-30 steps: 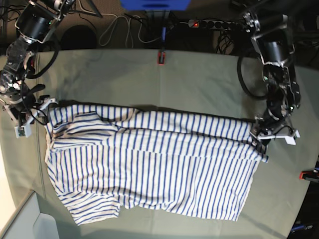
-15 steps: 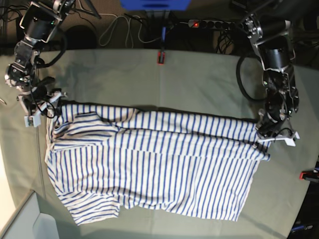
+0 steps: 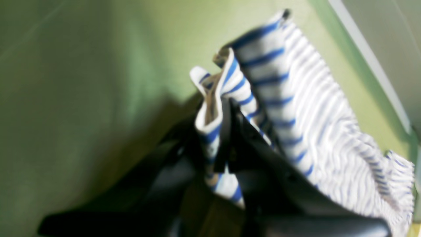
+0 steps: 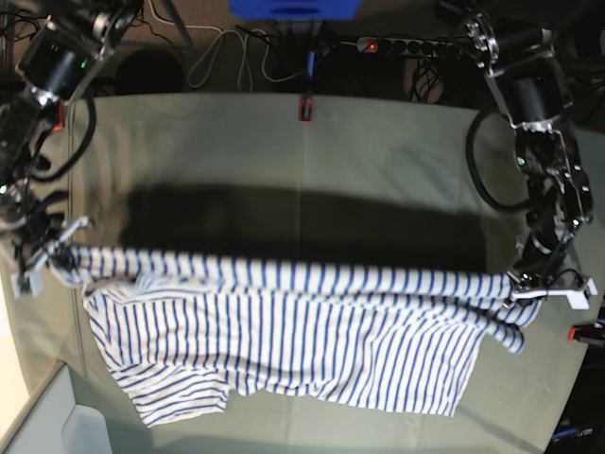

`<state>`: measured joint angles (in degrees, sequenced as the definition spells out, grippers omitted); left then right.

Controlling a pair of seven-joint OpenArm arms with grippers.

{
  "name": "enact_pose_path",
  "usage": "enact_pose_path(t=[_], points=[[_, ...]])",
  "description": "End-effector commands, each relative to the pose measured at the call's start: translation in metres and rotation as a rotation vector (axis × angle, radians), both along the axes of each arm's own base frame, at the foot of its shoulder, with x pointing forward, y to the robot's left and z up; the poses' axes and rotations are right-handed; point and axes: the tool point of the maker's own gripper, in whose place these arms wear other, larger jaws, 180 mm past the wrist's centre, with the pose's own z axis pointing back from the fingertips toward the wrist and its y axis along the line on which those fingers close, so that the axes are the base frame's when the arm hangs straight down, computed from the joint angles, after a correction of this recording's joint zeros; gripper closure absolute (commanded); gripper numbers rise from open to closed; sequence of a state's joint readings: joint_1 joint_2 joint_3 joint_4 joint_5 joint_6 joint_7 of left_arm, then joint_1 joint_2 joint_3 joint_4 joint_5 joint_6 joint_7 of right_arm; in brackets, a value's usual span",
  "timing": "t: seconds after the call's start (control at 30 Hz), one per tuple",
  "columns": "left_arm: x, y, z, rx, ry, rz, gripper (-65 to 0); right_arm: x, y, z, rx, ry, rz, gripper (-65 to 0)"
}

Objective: Layout the t-shirt on the table in an organized manner, then fold the t-shirt properly
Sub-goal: 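Drag the held shirt edge away with both grippers to smooth it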

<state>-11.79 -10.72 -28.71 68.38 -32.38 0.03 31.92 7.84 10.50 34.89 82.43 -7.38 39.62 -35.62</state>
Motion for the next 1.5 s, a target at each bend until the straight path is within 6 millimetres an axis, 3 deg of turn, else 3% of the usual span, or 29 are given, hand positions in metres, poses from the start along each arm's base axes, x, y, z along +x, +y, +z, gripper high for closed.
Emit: enact_pose_path(t=[0.0, 0.13, 0.27, 0.43, 0.7, 0.9, 1.07, 1.33, 1.4, 1.47], points=[[0.019, 0.017, 0.038, 0.048, -0.085, 0.020, 0.0, 0.005, -0.017, 0.019, -0.053, -0.019, -0.008, 0.0], [0.026, 0.003, 0.042, -0.002, -0.029, -0.049, 0.0, 0.005, -0.022, 0.022, -0.066, -0.001, -0.018, 0.0], [0.014, -0.003, 0.025, -0.024, 0.044, -0.078, 0.0, -0.020, -0.022, 0.001, -0.065, 0.062, -0.020, 0.0], [-0.024, -0.001, -0.010, -0.020, 0.131, -0.078, 0.0, -0.056, -0.014, -0.030, -0.027, 0.128, -0.011, 0.0], [-0.097, 0.038, -0.032, 0.011, 0.212, 0.024, 0.0, -0.118, 0.008, -0.065, 0.039, 0.127, 0.027, 0.0], [-0.148, 0.054, -0.042, 0.050, 0.280, 0.058, 0.0, -0.163, 0.005, -0.074, 0.063, 0.107, -0.013, 0.0], [-0.173, 0.051, -0.043, 0.075, 0.305, 0.055, 0.0, -0.196, 0.009, -0.079, 0.099, 0.099, -0.034, 0.0], [-0.179, 0.046, -0.051, 0.054, 0.333, 0.046, -0.2, -0.199, 0.021, -0.081, 0.137, 0.089, -0.020, -0.6], [-0.182, 0.042, -0.054, 0.031, 0.363, 0.031, -3.2, -0.199, 0.021, -0.081, 0.137, 0.087, -0.021, -6.9], [-0.178, 0.038, -0.052, 0.015, 0.378, 0.009, -10.8, -0.199, 0.019, -0.080, 0.134, 0.085, -0.025, -16.2]])
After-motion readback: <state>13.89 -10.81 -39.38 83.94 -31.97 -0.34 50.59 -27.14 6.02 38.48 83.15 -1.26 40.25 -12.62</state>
